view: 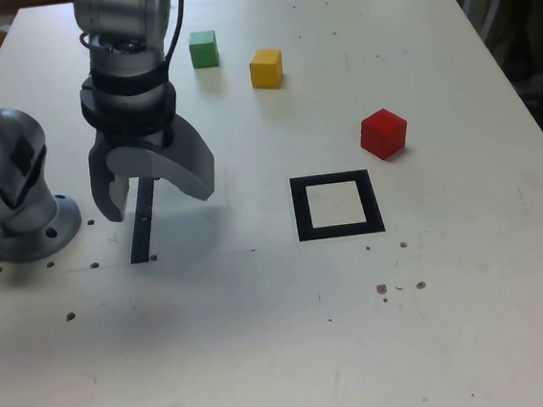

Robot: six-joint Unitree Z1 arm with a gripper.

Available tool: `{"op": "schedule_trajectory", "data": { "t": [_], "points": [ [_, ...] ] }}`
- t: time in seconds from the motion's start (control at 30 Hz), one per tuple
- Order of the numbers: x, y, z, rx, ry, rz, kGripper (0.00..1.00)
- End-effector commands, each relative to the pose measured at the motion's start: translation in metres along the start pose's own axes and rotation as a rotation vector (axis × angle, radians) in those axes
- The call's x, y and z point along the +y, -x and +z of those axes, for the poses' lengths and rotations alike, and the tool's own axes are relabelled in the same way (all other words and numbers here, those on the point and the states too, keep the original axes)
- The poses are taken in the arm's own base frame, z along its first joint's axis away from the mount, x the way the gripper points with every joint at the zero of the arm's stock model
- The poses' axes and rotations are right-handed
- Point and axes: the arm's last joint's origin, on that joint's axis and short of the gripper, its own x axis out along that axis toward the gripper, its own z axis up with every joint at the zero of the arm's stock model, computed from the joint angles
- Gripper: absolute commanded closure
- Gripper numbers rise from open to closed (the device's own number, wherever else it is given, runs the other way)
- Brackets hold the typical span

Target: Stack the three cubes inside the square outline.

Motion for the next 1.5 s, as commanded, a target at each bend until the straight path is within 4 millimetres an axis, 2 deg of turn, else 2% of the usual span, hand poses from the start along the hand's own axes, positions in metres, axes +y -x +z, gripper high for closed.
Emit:
{"op": "schedule_trajectory", "data": {
  "t": [0.0,0.47,0.73,0.93,1.1,1.23,1.47],
  "points": [
    [0.0,0.0,0.001,0.004,0.003,0.001,0.01],
    [0.0,0.006,0.006,-0.003,0.003,0.002,0.01],
    [0.001,0.023,0.01,0.005,0.005,0.005,0.01],
    [0.013,0.036,0.019,-0.042,0.024,-0.007,0.0],
    [0.02,0.058,0.026,-0.072,0.01,-0.006,0.01],
    [0.028,0.082,0.046,-0.071,0.01,0.011,0.01],
    [0.04,0.101,0.105,-0.116,-0.004,0.028,0.01]
  ]
}}
